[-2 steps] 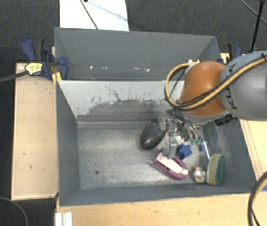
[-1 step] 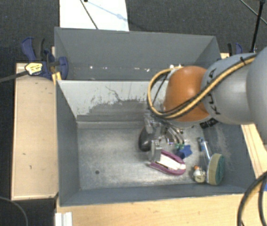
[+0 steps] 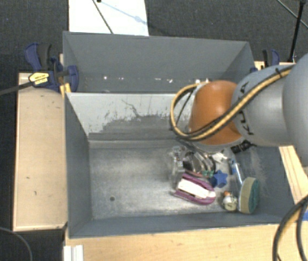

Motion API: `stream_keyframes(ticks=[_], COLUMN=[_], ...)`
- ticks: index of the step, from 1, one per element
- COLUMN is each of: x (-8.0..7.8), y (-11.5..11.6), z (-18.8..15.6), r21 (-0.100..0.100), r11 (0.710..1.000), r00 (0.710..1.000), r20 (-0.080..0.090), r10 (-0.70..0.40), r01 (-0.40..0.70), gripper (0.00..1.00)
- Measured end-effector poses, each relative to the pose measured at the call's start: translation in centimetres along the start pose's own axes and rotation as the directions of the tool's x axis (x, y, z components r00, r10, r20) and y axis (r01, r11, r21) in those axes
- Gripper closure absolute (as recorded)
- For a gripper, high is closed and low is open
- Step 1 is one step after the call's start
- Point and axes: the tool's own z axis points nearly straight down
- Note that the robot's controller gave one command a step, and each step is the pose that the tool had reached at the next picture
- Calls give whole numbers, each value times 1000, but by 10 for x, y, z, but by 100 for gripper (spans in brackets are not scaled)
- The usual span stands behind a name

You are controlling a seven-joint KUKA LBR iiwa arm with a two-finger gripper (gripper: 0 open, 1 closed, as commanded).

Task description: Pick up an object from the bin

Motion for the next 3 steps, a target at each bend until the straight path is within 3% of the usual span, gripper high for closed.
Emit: stream_keyframes(ticks=[1, 2, 3], x=[63, 61, 2], y=[-104, -99, -72], z=[-31, -29, -15], r21=[4, 1, -1], r11=[996, 997, 970], r00=[996, 997, 970], r20=[-4, -4, 2], r10=[85, 76, 243], r01=[-85, -76, -242], gripper=[100, 0, 0])
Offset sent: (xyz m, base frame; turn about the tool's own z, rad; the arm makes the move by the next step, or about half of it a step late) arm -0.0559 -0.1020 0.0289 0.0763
